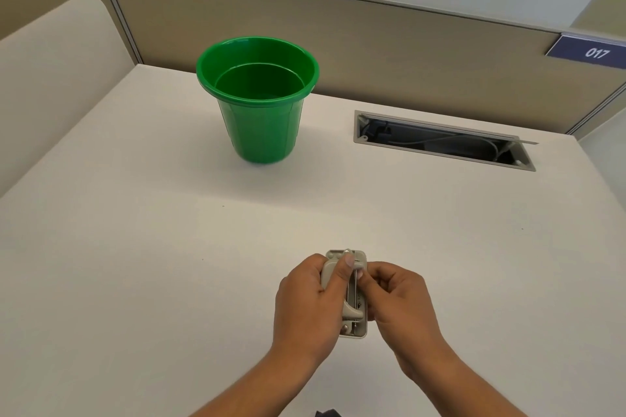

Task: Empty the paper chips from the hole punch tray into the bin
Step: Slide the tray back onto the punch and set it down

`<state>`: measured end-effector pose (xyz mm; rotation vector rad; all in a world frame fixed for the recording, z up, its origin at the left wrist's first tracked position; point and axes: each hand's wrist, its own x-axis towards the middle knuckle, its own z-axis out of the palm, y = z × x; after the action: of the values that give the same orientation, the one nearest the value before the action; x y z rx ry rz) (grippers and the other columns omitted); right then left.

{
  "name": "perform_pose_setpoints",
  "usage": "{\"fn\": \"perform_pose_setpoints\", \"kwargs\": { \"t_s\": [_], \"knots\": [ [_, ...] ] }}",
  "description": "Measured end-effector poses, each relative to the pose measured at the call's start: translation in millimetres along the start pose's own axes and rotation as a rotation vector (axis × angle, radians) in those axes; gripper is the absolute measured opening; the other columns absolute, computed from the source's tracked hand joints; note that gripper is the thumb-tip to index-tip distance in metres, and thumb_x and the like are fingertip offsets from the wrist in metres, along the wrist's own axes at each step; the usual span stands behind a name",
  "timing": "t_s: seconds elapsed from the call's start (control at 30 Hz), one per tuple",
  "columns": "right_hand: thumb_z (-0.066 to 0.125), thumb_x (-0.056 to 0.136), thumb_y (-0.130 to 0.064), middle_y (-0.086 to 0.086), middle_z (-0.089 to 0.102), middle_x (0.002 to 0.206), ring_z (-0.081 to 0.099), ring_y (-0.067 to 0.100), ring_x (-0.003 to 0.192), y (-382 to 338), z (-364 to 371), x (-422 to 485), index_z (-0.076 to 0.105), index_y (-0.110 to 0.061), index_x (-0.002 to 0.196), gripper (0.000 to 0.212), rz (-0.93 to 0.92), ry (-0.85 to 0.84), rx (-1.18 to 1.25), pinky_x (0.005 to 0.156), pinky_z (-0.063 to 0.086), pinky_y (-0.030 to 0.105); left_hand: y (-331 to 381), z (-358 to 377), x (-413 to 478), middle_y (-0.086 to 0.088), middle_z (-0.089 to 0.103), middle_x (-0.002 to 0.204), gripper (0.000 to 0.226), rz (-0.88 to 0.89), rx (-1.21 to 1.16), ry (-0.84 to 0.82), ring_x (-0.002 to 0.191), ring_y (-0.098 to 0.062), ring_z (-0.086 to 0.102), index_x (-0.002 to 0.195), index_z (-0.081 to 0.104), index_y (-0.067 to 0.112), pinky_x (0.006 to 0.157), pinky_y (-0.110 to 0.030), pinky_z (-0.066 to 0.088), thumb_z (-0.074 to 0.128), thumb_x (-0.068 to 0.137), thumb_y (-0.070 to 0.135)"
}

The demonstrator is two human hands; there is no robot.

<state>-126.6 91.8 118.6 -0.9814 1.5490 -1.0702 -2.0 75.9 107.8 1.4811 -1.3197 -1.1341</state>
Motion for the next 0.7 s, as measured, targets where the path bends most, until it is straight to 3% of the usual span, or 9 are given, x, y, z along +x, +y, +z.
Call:
{"fn": "perform_pose_setpoints", "kwargs": {
  "t_s": [0.13, 0.27, 0.37, 0.43, 0.57, 0.7],
  "knots": [
    [0.065, 0.092, -0.02, 0.004, 0.075, 0.063, 0.065, 0.011, 0.051, -0.7, -1.8, -1.0, 0.077, -0.012, 0.073, 0.024, 0.004, 0.023, 0.005, 0.047, 0.049, 0.019, 2.8, -0.4, 1.0, 0.013, 0.058, 0.051, 0.045, -0.039, -0.054, -0.058, 0.048, -0.006, 0.052, 0.058, 0.055, 0.026, 0.051, -0.032, 0.048, 0.057, 0.084, 0.063],
    [0.059, 0.094, -0.011, 0.01, 0.07, 0.061, 0.06, 0.021, 0.053, 1.6, -7.9, 2.5, 0.074, -0.006, 0.071, 0.027, 0.074, 0.052, 0.085, 0.051, 0.049, 0.031, 10.0, -2.0, 3.3, -0.003, 0.065, 0.06, 0.048, -0.099, -0.182, -0.085, 0.056, -0.02, 0.06, 0.068, 0.06, 0.016, 0.056, -0.045, 0.054, 0.056, 0.086, 0.061],
    [0.055, 0.096, -0.01, 0.014, 0.063, 0.063, 0.059, 0.027, 0.056, 3.1, -12.5, 6.0, 0.066, 0.01, 0.083, 0.026, 0.164, 0.071, 0.256, 0.055, 0.051, 0.034, 10.5, -7.1, 8.7, 0.009, 0.056, 0.056, 0.035, -0.118, -0.224, 0.001, 0.047, -0.007, 0.046, 0.069, 0.058, 0.021, 0.05, -0.028, 0.041, 0.058, 0.09, 0.05],
    [0.055, 0.095, -0.007, 0.012, 0.067, 0.064, 0.063, 0.021, 0.053, 0.7, -13.9, 7.5, 0.068, 0.006, 0.084, 0.021, 0.195, 0.078, 0.384, 0.052, 0.054, 0.028, 8.4, -9.6, 10.3, 0.008, 0.057, 0.061, 0.028, -0.176, -0.26, 0.023, 0.048, -0.005, 0.045, 0.07, 0.059, 0.023, 0.051, -0.023, 0.042, 0.059, 0.092, 0.041],
    [0.061, 0.092, -0.005, 0.016, 0.078, 0.083, 0.076, 0.025, 0.073, -1.7, -14.1, 10.1, 0.067, 0.0, 0.093, 0.008, 0.225, 0.085, 0.595, 0.059, 0.06, 0.027, 5.5, -9.2, 3.1, 0.003, 0.071, 0.07, 0.024, -0.317, -0.371, -0.102, 0.057, -0.009, 0.063, 0.086, 0.071, 0.017, 0.053, -0.021, 0.05, 0.058, 0.094, 0.036],
    [0.062, 0.091, -0.003, 0.02, 0.078, 0.094, 0.077, 0.03, 0.082, 1.4, -13.7, 8.6, 0.061, 0.003, 0.108, 0.018, 0.26, 0.07, 0.603, 0.063, 0.061, 0.028, 5.5, -7.2, -4.2, -0.002, 0.078, 0.077, 0.027, -0.369, -0.453, -0.149, 0.067, -0.014, 0.071, 0.089, 0.077, 0.016, 0.059, -0.023, 0.055, 0.058, 0.095, 0.034]
  ]
}}
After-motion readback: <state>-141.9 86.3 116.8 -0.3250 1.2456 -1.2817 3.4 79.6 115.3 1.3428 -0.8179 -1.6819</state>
